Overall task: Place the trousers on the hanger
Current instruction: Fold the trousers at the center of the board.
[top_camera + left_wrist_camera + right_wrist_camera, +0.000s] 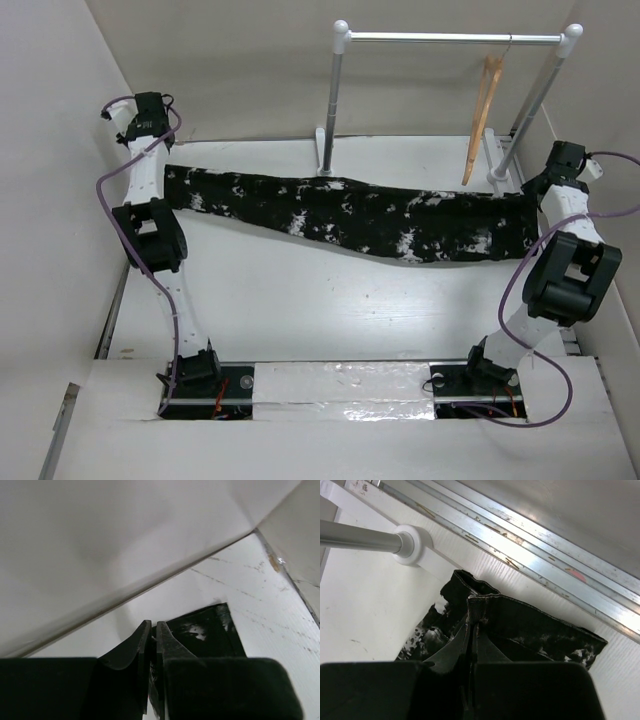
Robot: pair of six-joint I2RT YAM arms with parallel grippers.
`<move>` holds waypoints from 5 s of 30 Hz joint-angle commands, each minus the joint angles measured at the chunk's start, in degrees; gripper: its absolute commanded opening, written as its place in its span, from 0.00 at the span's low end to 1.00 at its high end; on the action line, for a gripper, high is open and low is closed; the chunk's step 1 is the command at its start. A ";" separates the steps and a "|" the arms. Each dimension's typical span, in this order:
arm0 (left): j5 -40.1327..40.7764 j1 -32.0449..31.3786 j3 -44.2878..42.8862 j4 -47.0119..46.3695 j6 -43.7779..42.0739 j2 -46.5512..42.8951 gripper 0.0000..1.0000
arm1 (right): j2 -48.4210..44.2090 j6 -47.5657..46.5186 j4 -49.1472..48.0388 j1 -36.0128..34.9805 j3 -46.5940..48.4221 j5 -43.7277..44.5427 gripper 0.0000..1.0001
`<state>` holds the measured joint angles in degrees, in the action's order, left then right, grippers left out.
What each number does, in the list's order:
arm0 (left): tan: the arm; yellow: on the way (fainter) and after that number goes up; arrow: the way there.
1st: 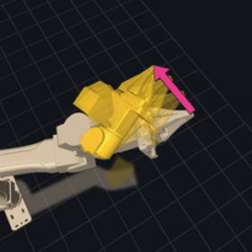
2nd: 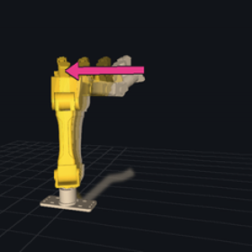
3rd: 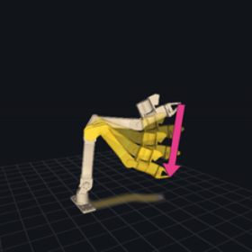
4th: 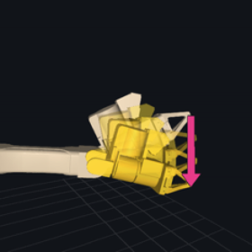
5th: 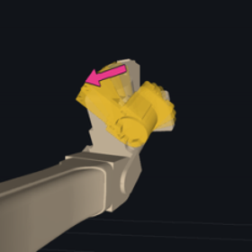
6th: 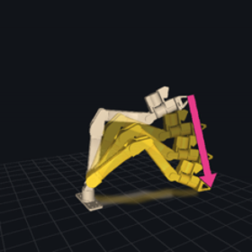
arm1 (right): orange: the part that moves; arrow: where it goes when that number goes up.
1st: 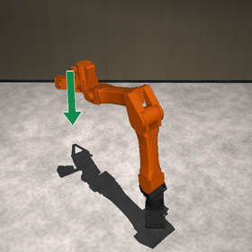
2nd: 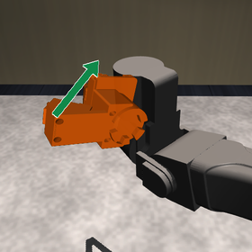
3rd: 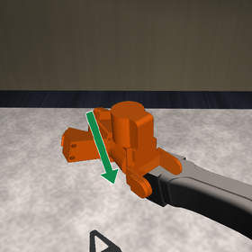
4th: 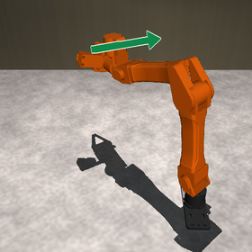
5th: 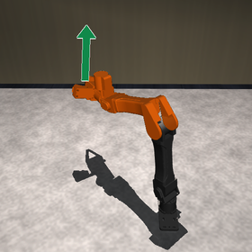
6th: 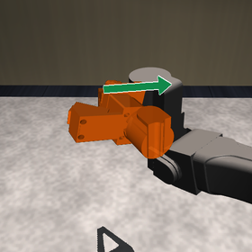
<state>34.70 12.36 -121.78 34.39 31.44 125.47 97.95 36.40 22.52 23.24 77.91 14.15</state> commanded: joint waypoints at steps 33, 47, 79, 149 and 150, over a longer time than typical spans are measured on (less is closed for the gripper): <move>-24.23 1.70 33.52 -18.92 1.34 -9.10 0.67 | -22.34 7.01 -19.95 -4.96 -25.19 -4.31 0.86; -28.81 1.18 36.09 -21.65 4.06 -6.47 0.66 | -40.83 3.76 -27.09 4.58 -54.26 -12.64 0.60; -11.42 3.81 54.88 -20.70 4.24 -27.64 0.00 | -37.29 4.83 -28.24 7.86 -57.33 -18.09 0.00; -9.93 -68.25 89.25 -53.38 14.96 -41.63 0.00 | -55.16 -4.94 -15.83 -56.54 -21.84 -6.34 0.00; -10.09 -68.26 89.87 -53.64 15.84 -41.01 0.00 | -54.19 -5.11 -16.97 -58.56 -19.40 -5.29 0.00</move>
<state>22.04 -54.92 -33.65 -17.12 44.73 83.18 42.87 31.48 14.94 -31.14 52.14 1.54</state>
